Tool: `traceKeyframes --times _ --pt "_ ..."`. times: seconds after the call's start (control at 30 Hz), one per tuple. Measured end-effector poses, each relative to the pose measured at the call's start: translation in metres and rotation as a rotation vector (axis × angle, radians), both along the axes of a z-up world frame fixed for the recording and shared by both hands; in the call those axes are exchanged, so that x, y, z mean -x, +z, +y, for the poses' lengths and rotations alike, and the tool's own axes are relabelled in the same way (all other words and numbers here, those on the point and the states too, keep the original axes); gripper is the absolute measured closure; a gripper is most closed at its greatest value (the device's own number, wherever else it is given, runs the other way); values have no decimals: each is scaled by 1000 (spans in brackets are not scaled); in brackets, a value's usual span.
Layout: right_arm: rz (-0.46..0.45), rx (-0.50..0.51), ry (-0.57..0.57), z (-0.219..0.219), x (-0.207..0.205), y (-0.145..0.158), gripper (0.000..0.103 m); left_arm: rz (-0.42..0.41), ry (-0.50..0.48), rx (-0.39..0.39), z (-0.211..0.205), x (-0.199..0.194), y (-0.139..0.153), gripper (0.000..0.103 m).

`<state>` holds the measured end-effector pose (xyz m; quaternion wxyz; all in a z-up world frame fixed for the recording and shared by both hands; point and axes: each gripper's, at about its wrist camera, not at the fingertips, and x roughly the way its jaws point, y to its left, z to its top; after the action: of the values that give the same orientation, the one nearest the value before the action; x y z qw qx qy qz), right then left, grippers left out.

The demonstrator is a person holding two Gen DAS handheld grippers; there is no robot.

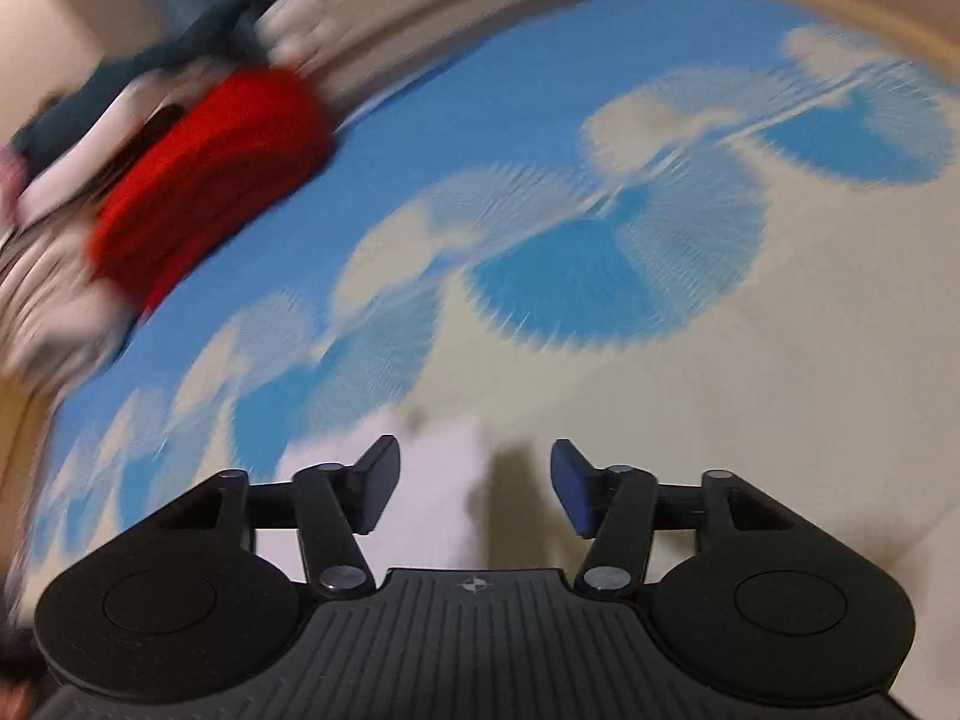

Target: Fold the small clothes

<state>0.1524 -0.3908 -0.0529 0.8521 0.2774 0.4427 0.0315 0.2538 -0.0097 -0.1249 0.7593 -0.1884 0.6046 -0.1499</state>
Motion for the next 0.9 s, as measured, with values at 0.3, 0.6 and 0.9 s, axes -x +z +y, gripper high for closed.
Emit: traceKeyframes --times 0.3,0.6,0.9 --pt "260 156 382 33 23 -47 36 -30 3 26 -15 0 -20 36" --pt "176 94 415 58 9 -34 91 -264 -90 -114 -16 2 29 69" --pt "120 -14 459 114 -18 -32 92 -383 71 -280 50 -1 73 58"
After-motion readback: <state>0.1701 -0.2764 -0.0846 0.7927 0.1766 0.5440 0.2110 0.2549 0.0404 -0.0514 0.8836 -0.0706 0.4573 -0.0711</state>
